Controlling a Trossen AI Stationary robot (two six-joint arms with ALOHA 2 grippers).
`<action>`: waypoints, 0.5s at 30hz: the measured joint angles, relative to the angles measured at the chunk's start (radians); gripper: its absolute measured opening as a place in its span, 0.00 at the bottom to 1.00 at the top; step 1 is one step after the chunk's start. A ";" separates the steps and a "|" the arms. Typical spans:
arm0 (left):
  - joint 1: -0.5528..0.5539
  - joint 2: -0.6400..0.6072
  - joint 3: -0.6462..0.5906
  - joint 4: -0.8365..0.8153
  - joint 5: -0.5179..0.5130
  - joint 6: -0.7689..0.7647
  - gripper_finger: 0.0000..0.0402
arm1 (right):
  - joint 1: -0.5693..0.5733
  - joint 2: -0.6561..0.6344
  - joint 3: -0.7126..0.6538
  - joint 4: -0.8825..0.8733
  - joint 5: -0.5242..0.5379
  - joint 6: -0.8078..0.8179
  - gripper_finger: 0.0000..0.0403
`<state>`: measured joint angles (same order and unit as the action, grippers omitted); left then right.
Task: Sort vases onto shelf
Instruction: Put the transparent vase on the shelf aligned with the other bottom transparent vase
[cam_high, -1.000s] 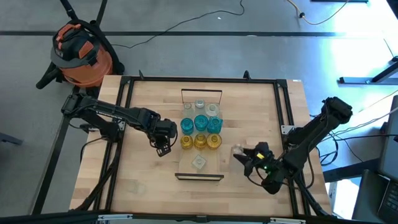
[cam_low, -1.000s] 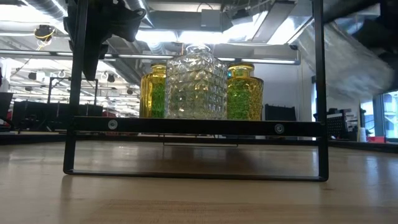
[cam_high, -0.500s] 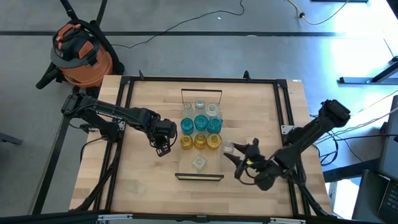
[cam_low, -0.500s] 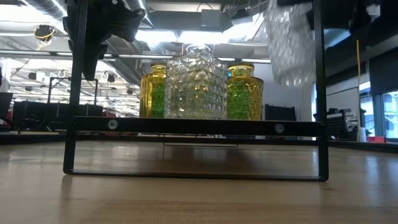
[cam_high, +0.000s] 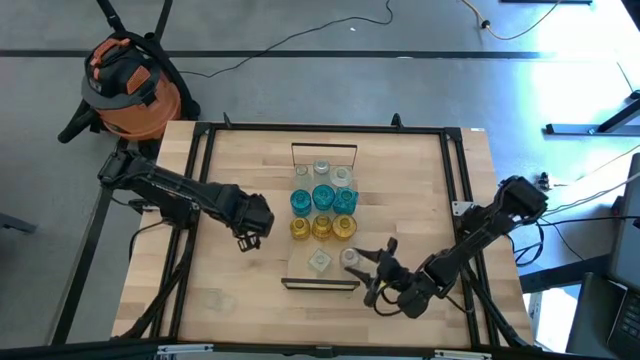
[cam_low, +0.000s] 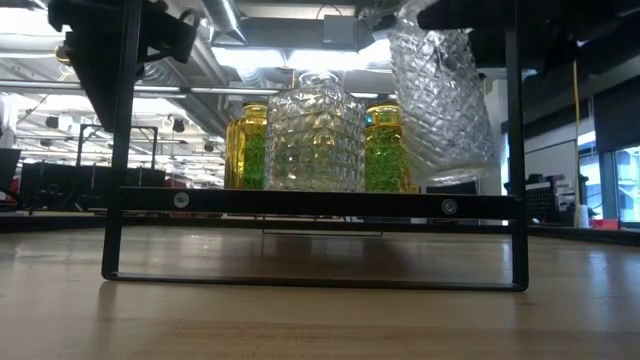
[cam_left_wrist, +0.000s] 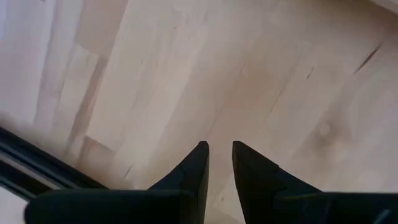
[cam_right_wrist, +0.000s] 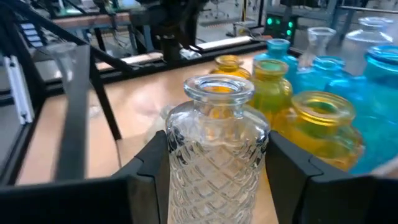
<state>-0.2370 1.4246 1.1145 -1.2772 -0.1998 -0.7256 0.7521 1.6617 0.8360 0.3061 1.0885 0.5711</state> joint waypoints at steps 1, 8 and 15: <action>-0.005 0.000 0.000 -0.005 -0.005 0.000 0.16 | 0.000 0.012 0.000 0.031 0.000 -0.021 0.41; -0.027 0.000 0.000 -0.021 -0.009 -0.001 0.16 | -0.025 0.077 0.000 0.122 -0.014 -0.029 0.41; -0.028 0.000 0.000 -0.021 -0.009 -0.001 0.16 | -0.046 0.089 0.000 0.173 -0.071 -0.079 0.42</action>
<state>-0.2653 1.4246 1.1145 -1.2982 -0.2089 -0.7261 0.7063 1.7504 0.8364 0.4795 1.0174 0.4921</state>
